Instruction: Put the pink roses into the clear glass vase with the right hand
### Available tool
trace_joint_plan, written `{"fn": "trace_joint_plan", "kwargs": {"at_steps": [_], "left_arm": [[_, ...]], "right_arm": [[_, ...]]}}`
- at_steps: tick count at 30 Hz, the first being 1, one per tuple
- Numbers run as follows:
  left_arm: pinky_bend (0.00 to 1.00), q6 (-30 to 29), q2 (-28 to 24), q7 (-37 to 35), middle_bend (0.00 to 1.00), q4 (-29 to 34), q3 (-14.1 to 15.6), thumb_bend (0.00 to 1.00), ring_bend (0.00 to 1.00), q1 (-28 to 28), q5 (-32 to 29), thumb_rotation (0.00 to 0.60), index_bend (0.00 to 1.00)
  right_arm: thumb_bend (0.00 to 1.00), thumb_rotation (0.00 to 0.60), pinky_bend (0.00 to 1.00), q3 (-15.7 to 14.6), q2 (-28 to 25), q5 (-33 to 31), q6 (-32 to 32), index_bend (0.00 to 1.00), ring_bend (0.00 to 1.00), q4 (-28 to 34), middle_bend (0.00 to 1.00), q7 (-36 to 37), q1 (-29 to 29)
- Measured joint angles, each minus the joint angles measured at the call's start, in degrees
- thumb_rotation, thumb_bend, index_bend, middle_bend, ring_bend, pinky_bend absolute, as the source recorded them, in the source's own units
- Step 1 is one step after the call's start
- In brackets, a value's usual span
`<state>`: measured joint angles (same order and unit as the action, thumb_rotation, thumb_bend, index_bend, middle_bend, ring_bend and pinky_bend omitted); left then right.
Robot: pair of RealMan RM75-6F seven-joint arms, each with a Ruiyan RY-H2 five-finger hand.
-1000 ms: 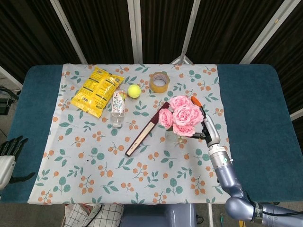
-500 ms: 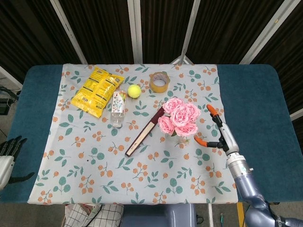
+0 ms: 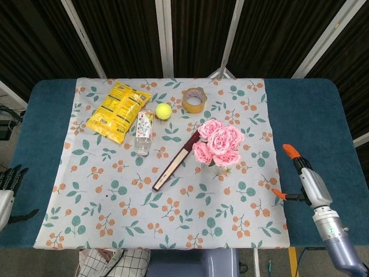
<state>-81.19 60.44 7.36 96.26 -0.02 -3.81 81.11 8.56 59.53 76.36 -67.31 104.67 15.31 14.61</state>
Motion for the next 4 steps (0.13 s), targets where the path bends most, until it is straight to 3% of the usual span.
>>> {"fn": "trace_joint_plan", "kwargs": {"at_steps": [4], "left_arm": [[0.0,-1.9,0.7,1.0,0.0,-0.4,-0.3,0.0,0.0,0.5,0.3,0.6,0.0]], "right_arm": [[0.22,0.6,0.0,-2.2,0.9,3.9,-6.9,0.0,0.0,-4.7,0.0,-12.0,-3.0]]}}
